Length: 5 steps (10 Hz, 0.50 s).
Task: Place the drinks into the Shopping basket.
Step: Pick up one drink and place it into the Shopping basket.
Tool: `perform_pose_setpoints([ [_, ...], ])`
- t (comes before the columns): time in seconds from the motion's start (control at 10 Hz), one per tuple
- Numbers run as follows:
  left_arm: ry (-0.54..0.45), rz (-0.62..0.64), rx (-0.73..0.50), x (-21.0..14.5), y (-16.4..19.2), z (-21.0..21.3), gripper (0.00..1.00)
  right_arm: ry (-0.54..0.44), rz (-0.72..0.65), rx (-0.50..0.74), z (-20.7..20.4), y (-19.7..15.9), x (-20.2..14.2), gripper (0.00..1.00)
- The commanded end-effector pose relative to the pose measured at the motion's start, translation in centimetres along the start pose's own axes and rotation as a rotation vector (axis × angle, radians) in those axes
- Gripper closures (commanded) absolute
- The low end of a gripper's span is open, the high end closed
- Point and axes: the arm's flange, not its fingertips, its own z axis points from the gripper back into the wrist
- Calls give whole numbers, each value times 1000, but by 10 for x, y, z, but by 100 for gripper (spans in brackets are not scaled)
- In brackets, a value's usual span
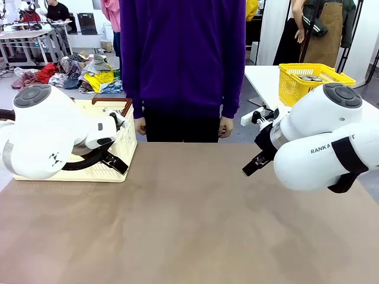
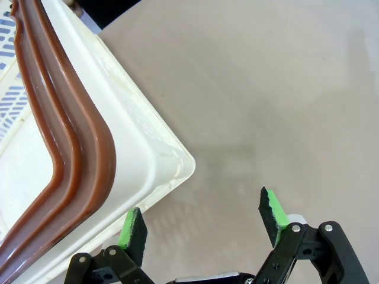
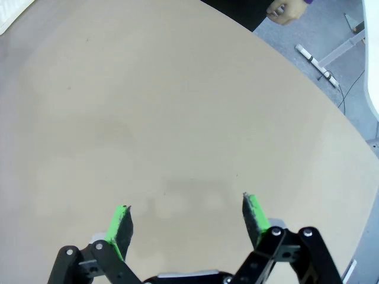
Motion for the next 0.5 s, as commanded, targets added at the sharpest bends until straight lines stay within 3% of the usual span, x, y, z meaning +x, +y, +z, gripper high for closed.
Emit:
perform_pose_setpoints([
  [0.0, 0, 0, 0, 0, 0, 0, 0, -1, -1, 0, 0, 0, 0, 0],
  [0.4, 0, 0, 0, 0, 0, 0, 0, -1, -1, 0, 0, 0, 0, 0],
])
